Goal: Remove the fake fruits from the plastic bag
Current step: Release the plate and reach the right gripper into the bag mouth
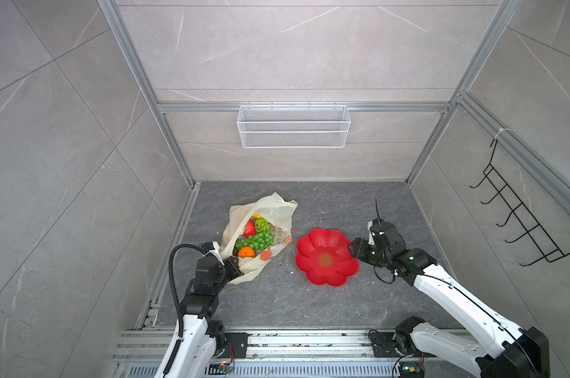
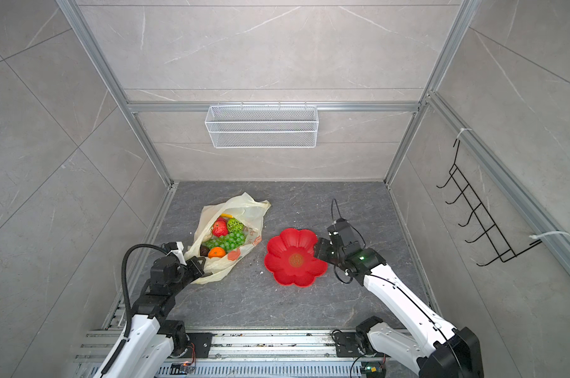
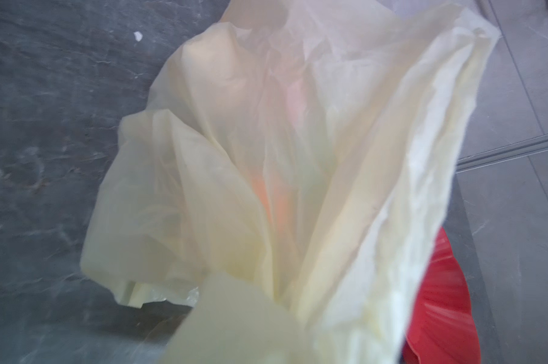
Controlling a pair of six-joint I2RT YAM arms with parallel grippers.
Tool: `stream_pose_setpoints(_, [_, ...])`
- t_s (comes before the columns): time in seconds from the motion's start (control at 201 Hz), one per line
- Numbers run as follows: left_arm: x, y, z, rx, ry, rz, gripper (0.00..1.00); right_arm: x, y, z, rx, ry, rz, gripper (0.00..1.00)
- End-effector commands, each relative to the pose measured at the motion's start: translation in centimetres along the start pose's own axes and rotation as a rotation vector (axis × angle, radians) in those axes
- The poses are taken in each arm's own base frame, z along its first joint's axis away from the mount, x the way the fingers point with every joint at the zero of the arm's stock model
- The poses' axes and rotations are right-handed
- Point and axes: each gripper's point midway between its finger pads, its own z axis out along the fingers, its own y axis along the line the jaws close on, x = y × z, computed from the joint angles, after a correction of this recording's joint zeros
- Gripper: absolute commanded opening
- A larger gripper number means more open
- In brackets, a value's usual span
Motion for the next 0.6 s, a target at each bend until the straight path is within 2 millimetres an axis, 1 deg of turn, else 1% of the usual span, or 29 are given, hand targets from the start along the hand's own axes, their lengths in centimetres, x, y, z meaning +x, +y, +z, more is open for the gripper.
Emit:
stream_pose_setpoints(0.0, [0.7, 2.0, -1.4, -0.109, 0.008, -0.047, 0.00, -0.9, 7.2, 1.3, -0.107, -0.050, -0.155, 0.63])
stream_pose_setpoints(0.035, [0.7, 2.1, -1.8, -0.115, 0.002, -0.047, 0.00, -0.2, 9.7, 2.1, -0.136, -0.031, -0.209, 0.62])
stream_pose_setpoints(0.04, [0.7, 2.1, -1.9, -0.115, 0.001, -0.047, 0.00, -0.2, 9.7, 2.1, -0.136, -0.031, -0.209, 0.62])
stream_pose_setpoints(0.045, [0.7, 2.1, -1.9, -0.116, 0.000, -0.048, 0.00, 0.0, 10.5, 2.3, -0.146, -0.030, -0.224, 0.62])
stream_pose_setpoints(0.07, [0.6, 2.3, -2.2, -0.125, -0.007, -0.049, 0.00, 0.5, 12.4, 2.9, -0.165, -0.021, -0.260, 0.62])
stream_pose_setpoints(0.119, [0.4, 2.7, -2.8, -0.157, -0.025, -0.043, 0.00, 2.0, 16.0, 3.6, -0.213, -0.005, -0.329, 0.62])
stream_pose_setpoints(0.159, [0.1, 3.1, -3.1, -0.179, -0.047, -0.038, 0.00, 3.3, 18.6, 4.6, -0.245, 0.015, -0.381, 0.62])
stream_pose_setpoints(0.219, [-0.1, 3.2, -3.1, -0.179, -0.064, -0.038, 0.00, 4.8, 21.7, 6.0, -0.278, 0.044, -0.426, 0.62])
stream_pose_setpoints(0.264, [-0.3, 3.5, -3.1, -0.198, -0.073, -0.033, 0.00, 5.9, 23.4, 7.4, -0.292, 0.076, -0.445, 0.61])
stream_pose_setpoints(0.319, [-0.5, 3.6, -2.9, -0.204, -0.079, -0.025, 0.00, 6.9, 24.6, 9.1, -0.297, 0.103, -0.459, 0.61])
stream_pose_setpoints(0.383, [-1.1, 3.4, -2.5, -0.210, -0.084, -0.002, 0.00, 7.9, 25.0, 11.3, -0.278, 0.134, -0.471, 0.60])
stream_pose_setpoints(0.448, [-1.6, 3.4, -2.0, -0.230, -0.076, 0.028, 0.00, 8.8, 24.7, 13.0, -0.245, 0.158, -0.480, 0.59])
stream_pose_setpoints(0.473, [-1.8, 3.3, -1.8, -0.235, -0.070, 0.042, 0.00, 9.4, 24.5, 13.6, -0.234, 0.169, -0.483, 0.59])
stream_pose_setpoints(0.592, [-2.1, 3.2, -0.6, -0.250, -0.040, 0.066, 0.00, 12.1, 23.9, 15.5, -0.204, 0.211, -0.509, 0.59])
